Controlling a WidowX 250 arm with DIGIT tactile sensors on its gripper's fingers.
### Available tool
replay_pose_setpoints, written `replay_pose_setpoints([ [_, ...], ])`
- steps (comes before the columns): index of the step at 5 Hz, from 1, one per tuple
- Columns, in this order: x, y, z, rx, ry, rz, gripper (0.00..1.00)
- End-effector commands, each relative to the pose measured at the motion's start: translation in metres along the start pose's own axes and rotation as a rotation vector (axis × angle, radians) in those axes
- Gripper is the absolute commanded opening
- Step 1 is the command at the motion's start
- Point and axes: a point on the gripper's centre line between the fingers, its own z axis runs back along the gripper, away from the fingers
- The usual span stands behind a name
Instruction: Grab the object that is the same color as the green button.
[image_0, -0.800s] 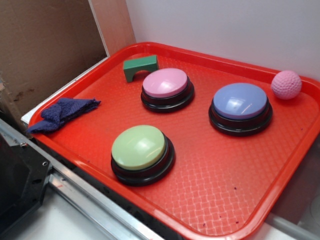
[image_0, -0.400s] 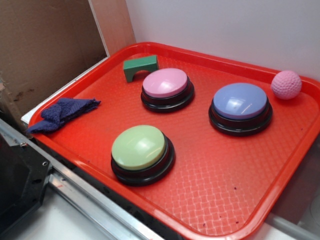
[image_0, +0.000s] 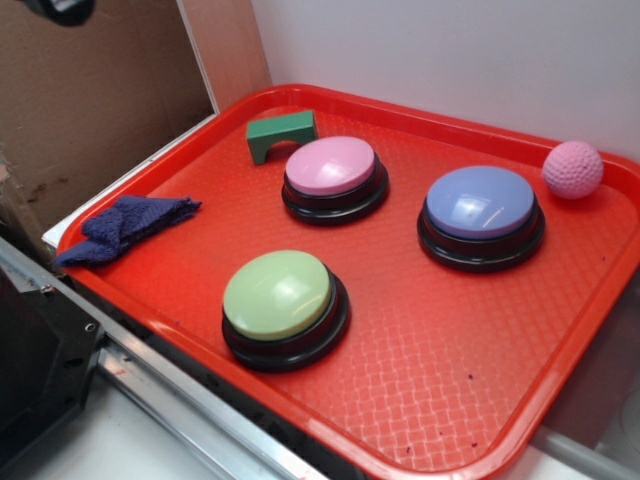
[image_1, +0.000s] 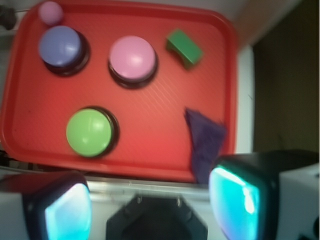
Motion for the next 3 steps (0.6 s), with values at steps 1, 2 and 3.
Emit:
replay_pose_setpoints([
  [1,0.049,0.031,-0.045,-0.055,-0.031,-0.191,1.00],
  [2,0.072,0.045,-0.069,-0.044,-0.030,-0.300,1.00],
  [3,0.090,0.054,-0.095,-0.044,-0.052,-0.375,1.00],
])
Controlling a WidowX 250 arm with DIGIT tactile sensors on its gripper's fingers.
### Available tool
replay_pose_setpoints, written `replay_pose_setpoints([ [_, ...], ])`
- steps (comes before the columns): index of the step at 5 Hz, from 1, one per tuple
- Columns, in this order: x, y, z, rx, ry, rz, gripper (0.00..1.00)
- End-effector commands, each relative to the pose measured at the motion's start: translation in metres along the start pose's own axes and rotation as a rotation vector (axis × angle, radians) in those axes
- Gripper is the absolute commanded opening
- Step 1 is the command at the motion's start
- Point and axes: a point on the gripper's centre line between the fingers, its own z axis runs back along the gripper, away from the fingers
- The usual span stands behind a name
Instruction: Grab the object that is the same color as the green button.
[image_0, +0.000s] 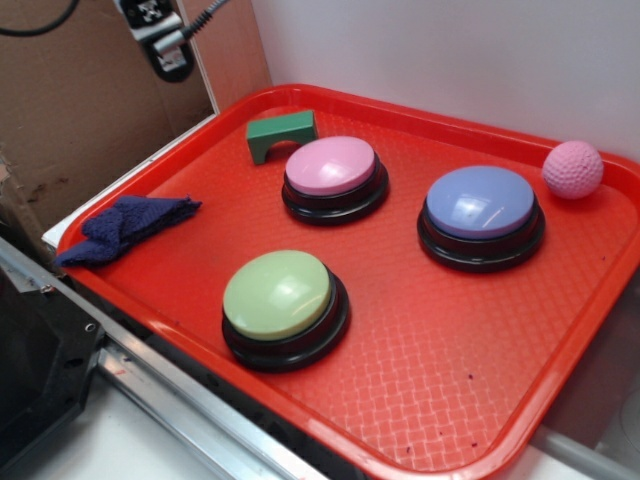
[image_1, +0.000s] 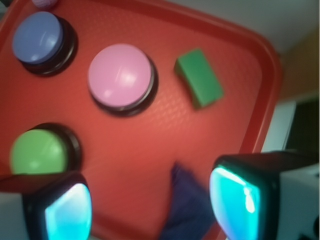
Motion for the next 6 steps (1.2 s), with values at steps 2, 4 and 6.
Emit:
replay_pose_setpoints([
  [2,0.043,0.041,-0.049,0.130,-0.058,-0.143,1.00],
  [4,0.052,0.053,-0.082,0.069,-0.044,-0.179,1.00],
  [6,0.056,0.059,-0.103,0.086,-0.006,-0.199,1.00],
])
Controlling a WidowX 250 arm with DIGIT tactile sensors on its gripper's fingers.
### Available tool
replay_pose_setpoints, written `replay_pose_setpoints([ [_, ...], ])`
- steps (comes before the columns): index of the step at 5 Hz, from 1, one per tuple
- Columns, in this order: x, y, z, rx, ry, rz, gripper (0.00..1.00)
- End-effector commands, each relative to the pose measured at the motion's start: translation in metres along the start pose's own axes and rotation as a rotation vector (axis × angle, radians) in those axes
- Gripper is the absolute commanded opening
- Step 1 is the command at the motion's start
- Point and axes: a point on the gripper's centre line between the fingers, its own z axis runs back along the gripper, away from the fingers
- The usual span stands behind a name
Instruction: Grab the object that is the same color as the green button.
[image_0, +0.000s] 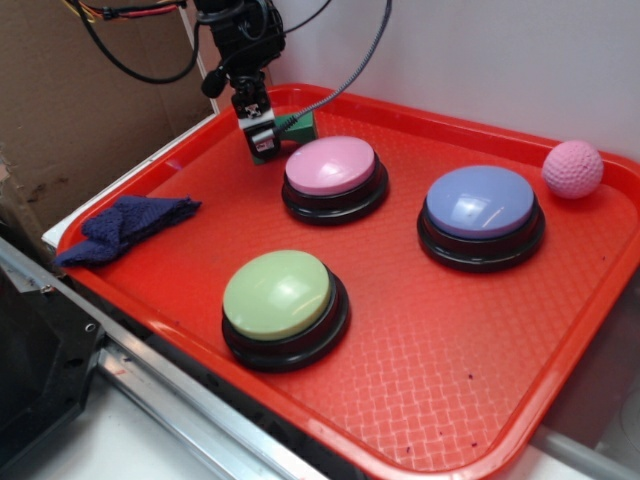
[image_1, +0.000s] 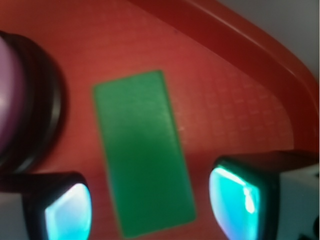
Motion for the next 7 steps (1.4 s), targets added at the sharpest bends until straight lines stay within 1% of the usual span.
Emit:
replay_pose_setpoints([
  [1,0.017,0.002,0.005,0.023,-0.038,-0.039,1.00],
  [2,0.015,0.005,0.007,0.015,-0.057,-0.041,0.17],
  [3,0.014,0.006,0.010,0.032,-0.052,-0.032,0.10],
  [4,0.013,0.006,0.017,0.054,-0.032,-0.009,0.01],
  [5,0.008,-0.002,0.043,0.156,0.042,0.226,0.00],
  [6,0.007,-0.026,0.073,0.115,0.076,0.449,0.00],
  [7,0.010,-0.052,0.102,0.065,0.115,0.603,0.00],
])
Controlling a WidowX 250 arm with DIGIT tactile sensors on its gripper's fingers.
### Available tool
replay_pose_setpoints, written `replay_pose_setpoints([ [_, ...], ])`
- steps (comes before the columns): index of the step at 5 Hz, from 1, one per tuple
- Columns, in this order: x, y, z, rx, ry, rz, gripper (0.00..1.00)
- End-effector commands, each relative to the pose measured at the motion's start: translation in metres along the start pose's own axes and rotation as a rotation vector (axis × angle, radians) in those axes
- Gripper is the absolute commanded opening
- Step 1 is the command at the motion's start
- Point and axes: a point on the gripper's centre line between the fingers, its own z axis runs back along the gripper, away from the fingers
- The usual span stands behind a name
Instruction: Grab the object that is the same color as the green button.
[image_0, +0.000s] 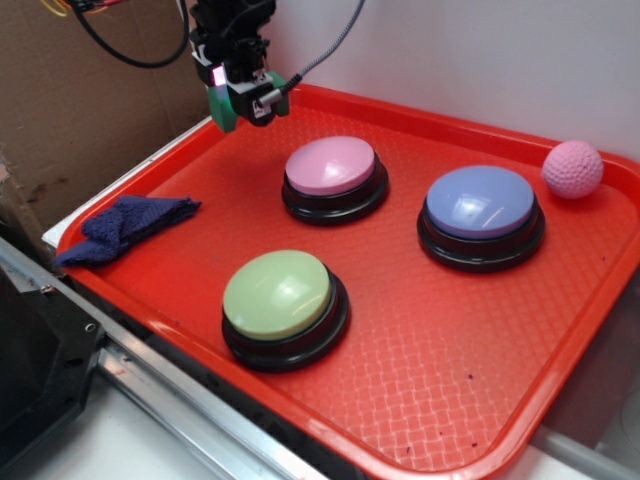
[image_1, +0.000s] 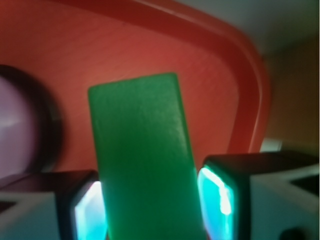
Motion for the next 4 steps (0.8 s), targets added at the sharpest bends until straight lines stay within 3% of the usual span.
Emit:
replay_pose_setpoints([
  [1,-0.013,-0.038,0.080,-0.065,-0.003,0.194,0.00],
  [3,-0.063,-0.060,0.118,-0.136,-0.054,0.194,0.00],
  [4,-0.075,-0.068,0.115,-0.095,-0.050,0.190,0.00],
])
